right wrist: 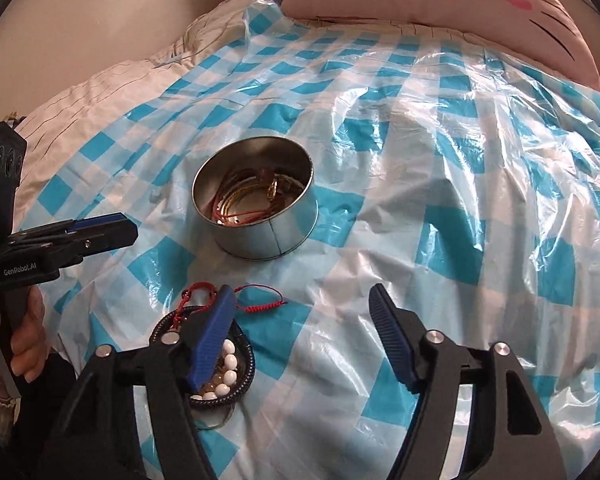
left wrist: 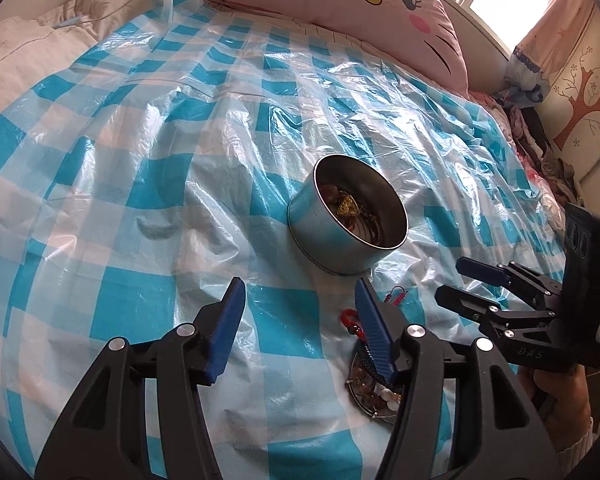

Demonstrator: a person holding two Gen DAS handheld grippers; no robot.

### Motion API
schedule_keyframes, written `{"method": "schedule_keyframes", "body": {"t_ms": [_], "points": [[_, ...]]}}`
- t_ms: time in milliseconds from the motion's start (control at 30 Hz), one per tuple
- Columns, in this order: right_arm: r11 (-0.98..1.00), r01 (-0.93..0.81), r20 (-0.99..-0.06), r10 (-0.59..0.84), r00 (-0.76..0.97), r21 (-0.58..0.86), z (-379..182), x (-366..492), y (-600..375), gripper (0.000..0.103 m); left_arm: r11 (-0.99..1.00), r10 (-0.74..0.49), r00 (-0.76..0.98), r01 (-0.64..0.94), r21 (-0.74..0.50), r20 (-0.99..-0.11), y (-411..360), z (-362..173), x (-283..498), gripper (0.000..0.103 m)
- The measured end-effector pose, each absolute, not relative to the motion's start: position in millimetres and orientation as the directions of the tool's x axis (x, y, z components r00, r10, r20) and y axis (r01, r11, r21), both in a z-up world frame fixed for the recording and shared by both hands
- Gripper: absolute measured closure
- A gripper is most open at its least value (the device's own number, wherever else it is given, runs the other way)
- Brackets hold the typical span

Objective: Organize jewelry

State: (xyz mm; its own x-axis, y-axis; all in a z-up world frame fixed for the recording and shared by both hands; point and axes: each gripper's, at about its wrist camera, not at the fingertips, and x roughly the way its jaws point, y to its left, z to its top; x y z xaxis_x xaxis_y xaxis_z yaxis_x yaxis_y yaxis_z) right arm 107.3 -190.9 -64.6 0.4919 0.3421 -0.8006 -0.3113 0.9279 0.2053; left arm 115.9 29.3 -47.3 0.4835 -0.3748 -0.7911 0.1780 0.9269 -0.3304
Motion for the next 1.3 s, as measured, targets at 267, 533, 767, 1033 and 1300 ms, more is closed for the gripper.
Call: {"method": "schedule_keyframes", "body": {"t_ms": [267,533,767,1033,1300], "points": [[0.884,-0.453,-0.834,0.331,0.441,0.111,-90.8,122.3,-151.1,0.056,0.917,-0.399,0.429,0.183,-0.355,-0.81,15.9,-61.1,114.8,0.047],[0.904,-0.367,-0.788,0.385,0.48,0.218,-90.2,103.0,-189.4,0.098,0.899,-0.437,0.357,0.207,-0.386,-0.826,-0.3,-72.8,122.1,0.047],[0.903,-0.28,-0.746,0.427,0.511,0.326,-85.2,93.5,-228.3,0.073,0.9,-0.434,0.29,0.184,-0.396,-0.853,-16.4,-87.8,126.2,0.047],[0.9,-0.394,-0.767,0.383,0.515,0.185,-79.5,92.3,-200.0,0.045,0.917,-0.394,0.28,0.187,-0.353,-0.875,-31.4,-91.9,134.0,0.095],[0.874,-0.474,-0.776,0.37,0.511,0.105,-78.5,96.4,-181.1,0.045,0.902,-0.429,0.374,0.139,-0.408,-0.822,-2.6,-78.6,140.1,0.096]]}}
